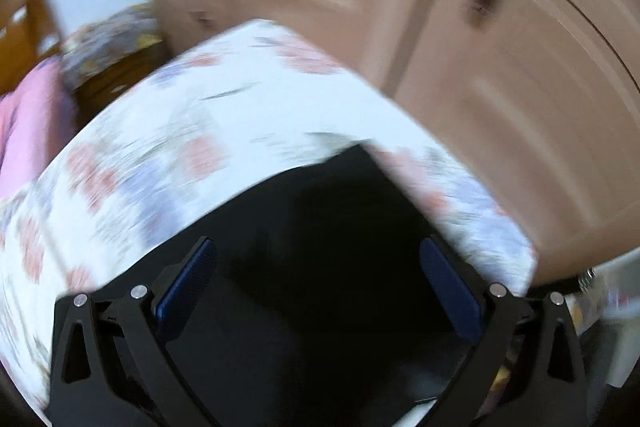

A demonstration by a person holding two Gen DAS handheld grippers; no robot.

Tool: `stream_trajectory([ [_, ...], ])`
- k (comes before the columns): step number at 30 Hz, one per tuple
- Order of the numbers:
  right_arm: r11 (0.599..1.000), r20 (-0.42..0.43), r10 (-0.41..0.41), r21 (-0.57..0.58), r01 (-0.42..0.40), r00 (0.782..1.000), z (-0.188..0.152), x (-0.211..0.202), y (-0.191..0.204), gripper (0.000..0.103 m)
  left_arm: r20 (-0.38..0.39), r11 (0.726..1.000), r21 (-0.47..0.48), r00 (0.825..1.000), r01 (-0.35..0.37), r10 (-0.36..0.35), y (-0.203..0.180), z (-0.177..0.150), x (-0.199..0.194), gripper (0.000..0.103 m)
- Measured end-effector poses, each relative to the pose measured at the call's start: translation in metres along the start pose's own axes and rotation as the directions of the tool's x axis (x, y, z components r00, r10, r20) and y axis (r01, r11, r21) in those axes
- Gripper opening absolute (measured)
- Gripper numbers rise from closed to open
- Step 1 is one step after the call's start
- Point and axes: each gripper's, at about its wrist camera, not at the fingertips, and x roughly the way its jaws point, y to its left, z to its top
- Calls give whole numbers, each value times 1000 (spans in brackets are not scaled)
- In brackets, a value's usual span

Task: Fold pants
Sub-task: 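Lift the sweatpants with the left gripper while the right gripper holds the other end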

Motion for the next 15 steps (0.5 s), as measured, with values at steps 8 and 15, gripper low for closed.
stream_trajectory([
  [8, 997, 32, -51, -60, 53, 998, -5, -3, 15, 29, -306, 901, 372, 888, -222, 345, -100, 18, 83, 101],
  [15, 990, 61, -78, -114, 85, 995, -2, 3, 23, 29, -355, 787, 505, 745, -355, 564, -88, 4, 117, 99],
])
